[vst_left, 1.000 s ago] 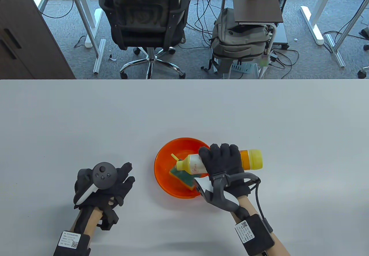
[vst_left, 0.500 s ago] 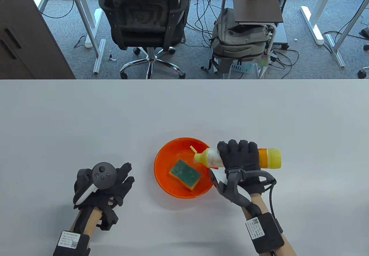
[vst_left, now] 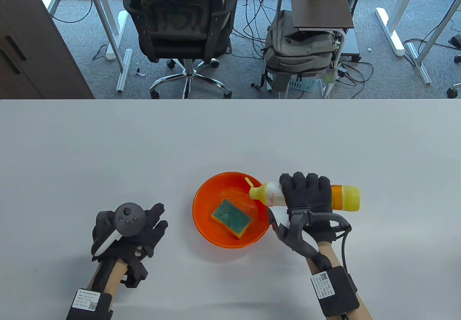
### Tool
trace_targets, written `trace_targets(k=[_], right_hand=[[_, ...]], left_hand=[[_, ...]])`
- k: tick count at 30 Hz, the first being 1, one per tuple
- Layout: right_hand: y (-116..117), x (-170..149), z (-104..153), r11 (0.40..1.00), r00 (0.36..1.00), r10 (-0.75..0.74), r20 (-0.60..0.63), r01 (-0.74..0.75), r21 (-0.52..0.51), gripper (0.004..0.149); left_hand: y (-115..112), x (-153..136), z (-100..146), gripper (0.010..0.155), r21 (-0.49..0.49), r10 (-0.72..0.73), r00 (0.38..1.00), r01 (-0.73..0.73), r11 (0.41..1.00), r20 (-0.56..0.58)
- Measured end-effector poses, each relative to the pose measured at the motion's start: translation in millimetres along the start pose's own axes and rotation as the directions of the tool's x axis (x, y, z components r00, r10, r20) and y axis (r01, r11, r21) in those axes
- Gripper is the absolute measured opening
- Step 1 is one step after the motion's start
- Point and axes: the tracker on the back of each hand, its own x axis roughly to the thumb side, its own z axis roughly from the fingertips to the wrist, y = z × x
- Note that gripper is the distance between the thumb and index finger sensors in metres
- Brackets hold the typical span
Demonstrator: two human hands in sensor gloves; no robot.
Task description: Squeeze dish soap on sponge and spread
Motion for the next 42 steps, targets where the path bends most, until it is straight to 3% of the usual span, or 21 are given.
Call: trace_targets(k=[12,27,35,42], right_hand=[[-8,38,4,0.998,0.994,-0.059,0.089,0.059,-0.002,0.063],[-37,79,16,0.982,0.963,-0.167,0.213,0.183,-0.056,0.063],[-35,78,16,0.982,0.962,-0.167,0.216,0.182,-0.049,0.063],[-16,62,12,0.990,0.977,-0.138,0.163,0.140,-0.002,0.063]], left_hand=[[1,-2,0,0.068,0.008,0.006,1.000,-0.006,1.000,0.000],[0,-1,0,0.068,0.007,0.005,1.000,-0.005,1.000,0.005],[0,-1,1,0.068,0.004,0.006,1.000,-0.006,1.000,0.000],[1,0,1,0.068,0.005,0.006,1.000,-0.006,1.000,0.000]])
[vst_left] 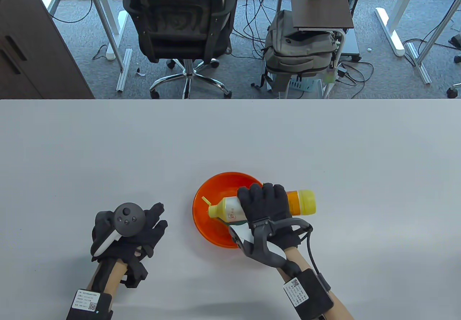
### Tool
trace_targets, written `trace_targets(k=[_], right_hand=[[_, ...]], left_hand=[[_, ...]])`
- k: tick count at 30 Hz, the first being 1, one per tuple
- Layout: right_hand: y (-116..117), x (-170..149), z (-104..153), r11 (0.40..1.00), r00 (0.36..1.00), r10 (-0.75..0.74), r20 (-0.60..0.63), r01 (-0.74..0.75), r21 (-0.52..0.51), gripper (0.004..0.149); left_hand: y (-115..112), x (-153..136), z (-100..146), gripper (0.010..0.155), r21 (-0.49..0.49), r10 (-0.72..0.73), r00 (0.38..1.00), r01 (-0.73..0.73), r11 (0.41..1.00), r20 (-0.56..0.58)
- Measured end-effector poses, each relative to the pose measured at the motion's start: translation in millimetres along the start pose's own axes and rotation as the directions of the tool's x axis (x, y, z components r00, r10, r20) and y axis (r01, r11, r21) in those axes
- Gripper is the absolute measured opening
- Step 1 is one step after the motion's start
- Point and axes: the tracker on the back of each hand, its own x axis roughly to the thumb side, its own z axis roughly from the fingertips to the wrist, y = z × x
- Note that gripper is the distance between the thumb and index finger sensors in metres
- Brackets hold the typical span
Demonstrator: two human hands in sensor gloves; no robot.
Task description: Squeeze dish soap on sponge and spread
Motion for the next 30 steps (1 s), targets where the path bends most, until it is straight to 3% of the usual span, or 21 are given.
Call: trace_targets(k=[16,30], right_hand=[[20,-66,2,0.992,0.980,0.091,-0.175,-0.073,0.107,0.063],[20,-67,2,0.987,0.982,0.081,-0.168,-0.057,0.148,0.066]], left_hand=[[3,1,-2,0.068,0.018,0.007,1.000,-0.007,1.000,0.005],[22,26,-2,0.069,0.091,0.112,0.989,-0.121,0.989,0.098]])
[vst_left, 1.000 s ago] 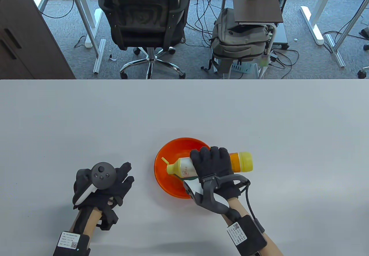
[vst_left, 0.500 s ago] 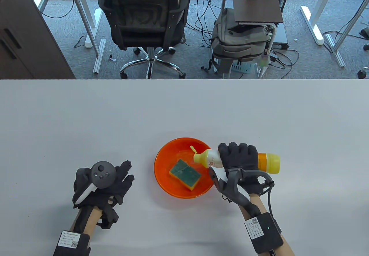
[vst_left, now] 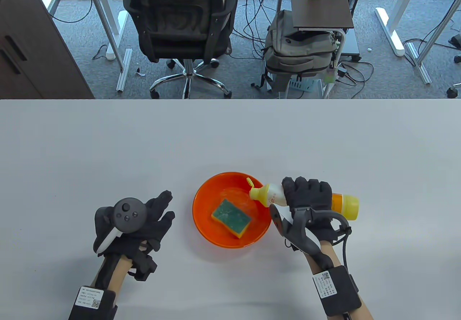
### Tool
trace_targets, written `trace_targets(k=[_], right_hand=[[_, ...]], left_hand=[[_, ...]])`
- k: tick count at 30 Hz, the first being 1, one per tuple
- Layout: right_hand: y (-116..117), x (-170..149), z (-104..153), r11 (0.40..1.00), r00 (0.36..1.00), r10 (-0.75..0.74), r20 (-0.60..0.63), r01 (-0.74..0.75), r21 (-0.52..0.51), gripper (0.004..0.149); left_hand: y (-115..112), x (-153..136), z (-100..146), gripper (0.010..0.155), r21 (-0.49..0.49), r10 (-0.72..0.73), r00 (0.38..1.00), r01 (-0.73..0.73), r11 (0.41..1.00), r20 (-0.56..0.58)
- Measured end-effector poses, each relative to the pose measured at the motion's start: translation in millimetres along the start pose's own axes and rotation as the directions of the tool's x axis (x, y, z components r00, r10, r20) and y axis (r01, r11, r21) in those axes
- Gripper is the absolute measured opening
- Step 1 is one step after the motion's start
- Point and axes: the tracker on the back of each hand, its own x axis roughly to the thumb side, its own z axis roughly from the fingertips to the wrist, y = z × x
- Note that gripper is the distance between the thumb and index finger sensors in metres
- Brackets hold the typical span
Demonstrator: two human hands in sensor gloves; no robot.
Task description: Squeeze dish soap on sponge and spread
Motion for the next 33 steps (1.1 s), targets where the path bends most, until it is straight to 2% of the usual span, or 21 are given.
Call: trace_targets(k=[10,21,33], right_hand=[[-8,16,3,0.990,0.989,-0.142,0.042,0.141,0.012,0.068],[-12,18,5,0.968,0.966,-0.252,0.059,0.252,0.017,0.069],[-19,17,7,0.948,0.947,-0.313,0.075,0.316,-0.025,0.069]], left_hand=[[12,30,-11,0.070,0.017,0.101,0.992,-0.103,0.995,0.073],[21,56,-27,0.070,0.017,0.243,0.961,-0.248,0.969,0.131],[11,71,-48,0.067,-0.094,0.472,0.868,-0.463,0.881,0.152]])
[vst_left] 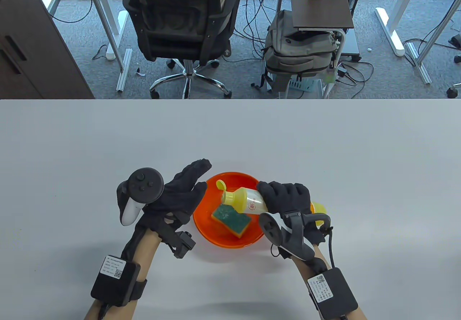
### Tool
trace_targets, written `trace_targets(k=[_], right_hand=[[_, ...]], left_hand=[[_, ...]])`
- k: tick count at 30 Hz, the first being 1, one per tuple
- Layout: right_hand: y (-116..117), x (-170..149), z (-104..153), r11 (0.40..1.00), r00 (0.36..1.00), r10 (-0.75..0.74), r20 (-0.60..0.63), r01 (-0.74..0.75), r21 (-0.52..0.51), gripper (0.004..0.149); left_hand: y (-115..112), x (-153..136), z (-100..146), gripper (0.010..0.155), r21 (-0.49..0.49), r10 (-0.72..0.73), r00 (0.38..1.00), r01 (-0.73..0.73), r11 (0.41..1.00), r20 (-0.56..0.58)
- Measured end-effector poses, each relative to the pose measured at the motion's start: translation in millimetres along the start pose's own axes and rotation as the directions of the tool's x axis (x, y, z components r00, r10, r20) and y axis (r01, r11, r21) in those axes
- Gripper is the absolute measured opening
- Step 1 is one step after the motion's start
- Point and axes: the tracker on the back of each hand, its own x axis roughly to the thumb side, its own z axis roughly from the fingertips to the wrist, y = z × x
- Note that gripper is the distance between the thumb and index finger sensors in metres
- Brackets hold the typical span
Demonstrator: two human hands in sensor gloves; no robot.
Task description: Squeeze dish soap on sponge and spread
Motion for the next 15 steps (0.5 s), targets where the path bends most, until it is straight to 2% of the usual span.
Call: trace_targets(k=[12,15], right_hand=[[-1,-1,0,0.994,0.994,-0.106,-0.018,0.106,-0.006,0.070],[-1,-2,0,0.990,0.990,-0.141,-0.028,0.141,0.004,0.070]], left_hand=[[-9,11,1,0.065,-0.117,0.251,0.962,-0.239,0.964,0.105],[-7,18,4,0.064,-0.108,0.265,0.954,-0.252,0.962,0.138]])
